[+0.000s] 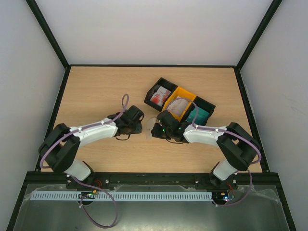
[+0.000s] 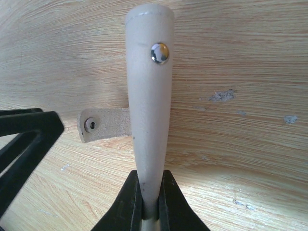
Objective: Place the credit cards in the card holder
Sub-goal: Open the card holder at the center of the board.
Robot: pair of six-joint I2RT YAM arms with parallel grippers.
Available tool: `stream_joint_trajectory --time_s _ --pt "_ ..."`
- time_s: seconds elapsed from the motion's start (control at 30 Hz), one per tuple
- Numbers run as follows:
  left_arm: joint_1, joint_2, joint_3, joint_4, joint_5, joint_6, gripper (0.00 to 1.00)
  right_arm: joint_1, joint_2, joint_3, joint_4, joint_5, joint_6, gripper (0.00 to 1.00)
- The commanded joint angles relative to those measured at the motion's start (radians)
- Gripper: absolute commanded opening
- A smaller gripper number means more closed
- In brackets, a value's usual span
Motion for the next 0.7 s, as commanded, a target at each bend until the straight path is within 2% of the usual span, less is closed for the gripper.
stream_joint_trajectory --time_s 0.0,0.2,0.37,0.5,0.67 --pt "0.022 -0.074 -0.017 0.047 0.085 0.001 0.42 0.003 -0.012 0.007 0.001 -0.006 0.003 0.02" --pt "0.057 -0.086 -0.087 0.175 0.251 0.007 0.54 0.003 -0.007 0.0 0.018 -0.021 0.006 0.02" --pt "0.064 -0.034 -0.084 0.221 0.34 0.021 0.58 0.003 -0.001 -0.005 0.023 -0.033 0.01 0.02" --pt "0.065 0.019 -0.058 0.213 0.333 0.034 0.54 0.003 0.016 -0.007 0.024 -0.045 0.011 0.02" --pt "0.071 0.067 -0.045 0.198 0.337 0.048 0.4 0.003 0.018 -0.011 0.024 -0.042 0.013 0.02"
